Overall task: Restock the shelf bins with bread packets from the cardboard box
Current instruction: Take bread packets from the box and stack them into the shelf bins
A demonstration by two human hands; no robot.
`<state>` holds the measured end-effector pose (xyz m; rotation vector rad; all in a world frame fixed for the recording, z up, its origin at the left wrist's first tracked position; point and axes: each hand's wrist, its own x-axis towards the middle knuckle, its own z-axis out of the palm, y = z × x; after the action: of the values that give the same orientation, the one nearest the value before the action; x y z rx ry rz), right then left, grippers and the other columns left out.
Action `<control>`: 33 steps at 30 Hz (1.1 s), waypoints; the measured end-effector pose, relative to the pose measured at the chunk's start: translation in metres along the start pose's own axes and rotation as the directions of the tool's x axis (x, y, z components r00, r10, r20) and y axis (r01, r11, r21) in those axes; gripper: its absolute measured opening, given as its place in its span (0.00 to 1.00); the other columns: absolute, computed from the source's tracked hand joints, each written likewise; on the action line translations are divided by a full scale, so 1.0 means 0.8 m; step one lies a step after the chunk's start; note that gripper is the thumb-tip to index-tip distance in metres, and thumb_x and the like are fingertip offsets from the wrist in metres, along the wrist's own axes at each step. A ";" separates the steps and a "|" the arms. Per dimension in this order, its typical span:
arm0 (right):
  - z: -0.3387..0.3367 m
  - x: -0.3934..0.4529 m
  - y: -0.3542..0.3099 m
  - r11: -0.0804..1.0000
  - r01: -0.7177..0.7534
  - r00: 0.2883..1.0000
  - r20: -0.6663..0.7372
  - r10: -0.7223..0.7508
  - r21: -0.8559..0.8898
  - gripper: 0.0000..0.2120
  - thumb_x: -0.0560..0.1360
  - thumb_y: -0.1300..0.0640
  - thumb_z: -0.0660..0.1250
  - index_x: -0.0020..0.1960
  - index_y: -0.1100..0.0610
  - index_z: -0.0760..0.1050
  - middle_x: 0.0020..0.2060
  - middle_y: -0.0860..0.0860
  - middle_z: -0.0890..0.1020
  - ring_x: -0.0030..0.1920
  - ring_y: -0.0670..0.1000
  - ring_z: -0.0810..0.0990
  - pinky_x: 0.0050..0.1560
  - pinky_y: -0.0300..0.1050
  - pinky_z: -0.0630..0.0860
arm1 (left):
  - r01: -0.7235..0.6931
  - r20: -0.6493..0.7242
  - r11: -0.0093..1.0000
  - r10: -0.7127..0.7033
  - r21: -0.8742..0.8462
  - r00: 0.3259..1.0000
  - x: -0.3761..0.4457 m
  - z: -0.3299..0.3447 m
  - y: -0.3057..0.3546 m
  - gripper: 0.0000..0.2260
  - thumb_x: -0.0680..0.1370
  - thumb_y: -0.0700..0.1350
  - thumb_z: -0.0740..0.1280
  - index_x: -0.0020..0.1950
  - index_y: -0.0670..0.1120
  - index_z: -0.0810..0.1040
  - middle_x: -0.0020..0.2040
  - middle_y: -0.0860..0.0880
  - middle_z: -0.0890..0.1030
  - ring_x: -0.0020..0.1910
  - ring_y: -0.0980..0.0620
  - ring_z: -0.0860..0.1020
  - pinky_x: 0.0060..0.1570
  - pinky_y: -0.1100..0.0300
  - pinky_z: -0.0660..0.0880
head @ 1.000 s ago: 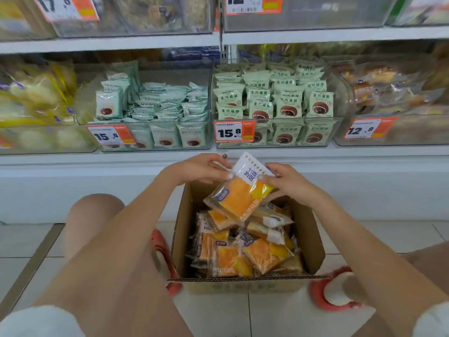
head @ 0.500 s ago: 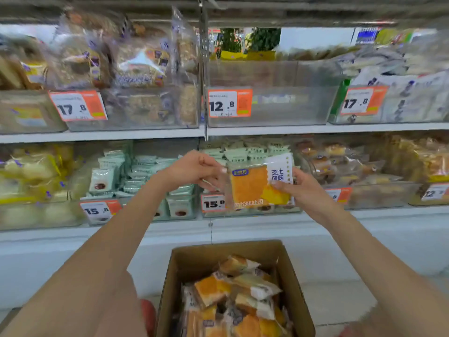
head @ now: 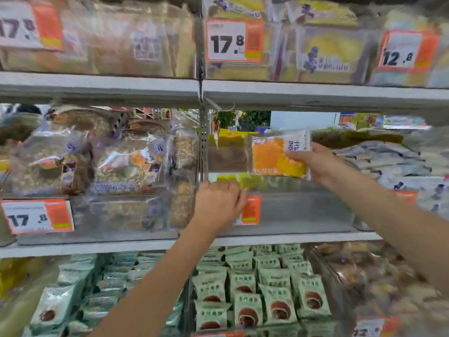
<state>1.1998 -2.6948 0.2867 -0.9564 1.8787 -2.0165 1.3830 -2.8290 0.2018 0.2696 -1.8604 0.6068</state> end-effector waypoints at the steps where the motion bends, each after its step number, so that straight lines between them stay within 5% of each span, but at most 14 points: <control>1: 0.014 0.022 0.008 0.999 -0.025 1.000 0.014 0.025 -0.037 0.21 0.70 0.65 0.73 0.62 0.62 0.75 0.55 0.56 0.81 0.50 0.52 0.81 0.56 0.50 0.77 | 0.010 -0.059 1.000 -0.008 0.020 0.998 -0.001 0.004 -0.001 0.18 0.76 0.50 0.58 0.27 0.46 0.73 0.22 0.49 0.72 0.20 0.49 0.71 0.27 0.63 0.66; 5: 0.069 0.089 0.044 0.975 -0.092 0.988 0.103 0.115 -0.204 0.21 0.70 0.63 0.73 0.61 0.59 0.75 0.57 0.53 0.81 0.56 0.51 0.79 0.56 0.46 0.76 | 0.018 -0.189 0.999 -0.010 0.037 0.982 0.000 0.009 0.001 0.20 0.77 0.48 0.57 0.25 0.46 0.71 0.21 0.48 0.72 0.19 0.48 0.69 0.28 0.62 0.65; 8: 0.109 0.118 0.063 0.965 -0.085 0.970 0.202 0.137 -0.249 0.20 0.73 0.68 0.69 0.64 0.60 0.73 0.56 0.53 0.78 0.54 0.50 0.76 0.43 0.36 0.76 | 0.027 -0.252 0.999 -0.020 0.025 0.967 -0.005 0.018 0.003 0.24 0.81 0.48 0.51 0.26 0.47 0.72 0.22 0.48 0.72 0.21 0.48 0.70 0.29 0.61 0.65; 10: 0.128 0.132 0.079 0.957 -0.062 0.962 0.238 0.133 -0.283 0.18 0.74 0.68 0.68 0.62 0.59 0.73 0.55 0.54 0.80 0.52 0.49 0.76 0.41 0.39 0.76 | 0.033 -0.262 0.999 -0.025 0.029 0.965 -0.006 0.026 0.002 0.25 0.81 0.49 0.49 0.27 0.48 0.72 0.23 0.49 0.73 0.21 0.48 0.70 0.30 0.59 0.65; 12: 0.140 0.136 0.095 0.937 -0.060 0.947 0.276 0.162 -0.345 0.10 0.74 0.66 0.68 0.54 0.56 0.73 0.44 0.50 0.79 0.42 0.46 0.76 0.28 0.35 0.73 | 0.038 -0.258 0.999 -0.027 0.037 0.966 -0.007 0.027 0.002 0.25 0.81 0.49 0.49 0.27 0.48 0.73 0.23 0.49 0.73 0.22 0.48 0.70 0.32 0.57 0.63; 14: 0.148 0.144 0.108 0.848 0.020 0.962 0.241 0.128 -0.530 0.09 0.73 0.60 0.71 0.49 0.56 0.72 0.37 0.48 0.76 0.37 0.47 0.75 0.27 0.34 0.74 | 0.037 -0.256 0.999 -0.026 0.039 0.966 -0.008 0.029 0.003 0.25 0.81 0.49 0.50 0.27 0.48 0.73 0.23 0.49 0.73 0.22 0.48 0.70 0.34 0.55 0.60; 17: 0.156 0.162 0.116 0.570 0.111 0.988 0.152 0.024 -0.814 0.17 0.68 0.49 0.75 0.50 0.58 0.75 0.42 0.54 0.81 0.42 0.56 0.81 0.35 0.49 0.79 | 0.042 -0.269 0.999 -0.034 0.024 0.963 -0.009 0.032 0.003 0.25 0.81 0.49 0.50 0.27 0.47 0.74 0.23 0.49 0.73 0.22 0.48 0.70 0.35 0.56 0.59; 20: 0.157 0.174 0.121 0.480 0.089 0.991 0.124 0.042 -0.873 0.26 0.66 0.42 0.75 0.52 0.61 0.75 0.44 0.56 0.82 0.38 0.55 0.82 0.25 0.41 0.70 | 0.042 -0.276 0.999 -0.036 0.017 0.960 -0.009 0.031 0.003 0.25 0.81 0.49 0.50 0.27 0.47 0.74 0.23 0.49 0.73 0.22 0.48 0.70 0.35 0.56 0.60; 24: 0.154 0.172 0.117 0.616 -0.013 0.977 0.121 0.176 -0.788 0.25 0.68 0.45 0.75 0.57 0.59 0.74 0.51 0.58 0.81 0.43 0.56 0.81 0.27 0.44 0.76 | 0.049 -0.285 0.999 -0.043 0.014 0.958 -0.010 0.032 0.004 0.25 0.81 0.49 0.50 0.27 0.47 0.74 0.22 0.49 0.73 0.22 0.48 0.70 0.35 0.56 0.59; 28: 0.148 0.148 0.067 0.584 -0.174 0.910 0.097 0.403 -0.792 0.31 0.74 0.49 0.70 0.71 0.60 0.64 0.69 0.59 0.69 0.63 0.59 0.74 0.54 0.54 0.77 | 0.054 -0.258 0.999 -0.050 0.009 0.965 -0.007 0.026 0.003 0.24 0.81 0.48 0.51 0.27 0.47 0.74 0.22 0.50 0.73 0.22 0.48 0.70 0.33 0.56 0.60; 30: 0.138 0.119 0.032 0.636 -0.151 0.949 0.070 0.308 -0.757 0.29 0.73 0.50 0.70 0.68 0.62 0.67 0.64 0.59 0.74 0.59 0.58 0.76 0.55 0.51 0.77 | 0.061 -0.198 0.998 -0.061 -0.004 0.978 -0.004 0.020 0.000 0.24 0.81 0.48 0.51 0.27 0.47 0.73 0.22 0.50 0.72 0.22 0.49 0.69 0.33 0.56 0.61; 33: 0.113 0.045 -0.002 0.875 0.094 0.995 0.023 -0.095 -0.474 0.08 0.73 0.58 0.70 0.49 0.53 0.72 0.48 0.54 0.77 0.53 0.55 0.79 0.51 0.46 0.75 | 0.024 -0.129 1.000 -0.024 -0.003 0.991 -0.003 0.010 0.000 0.23 0.82 0.48 0.51 0.30 0.47 0.74 0.25 0.49 0.73 0.25 0.48 0.71 0.35 0.56 0.60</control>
<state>1.2261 -2.7878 0.2963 -1.1782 2.4334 -1.6205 1.3773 -2.8338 0.1973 0.2458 -1.7313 0.5927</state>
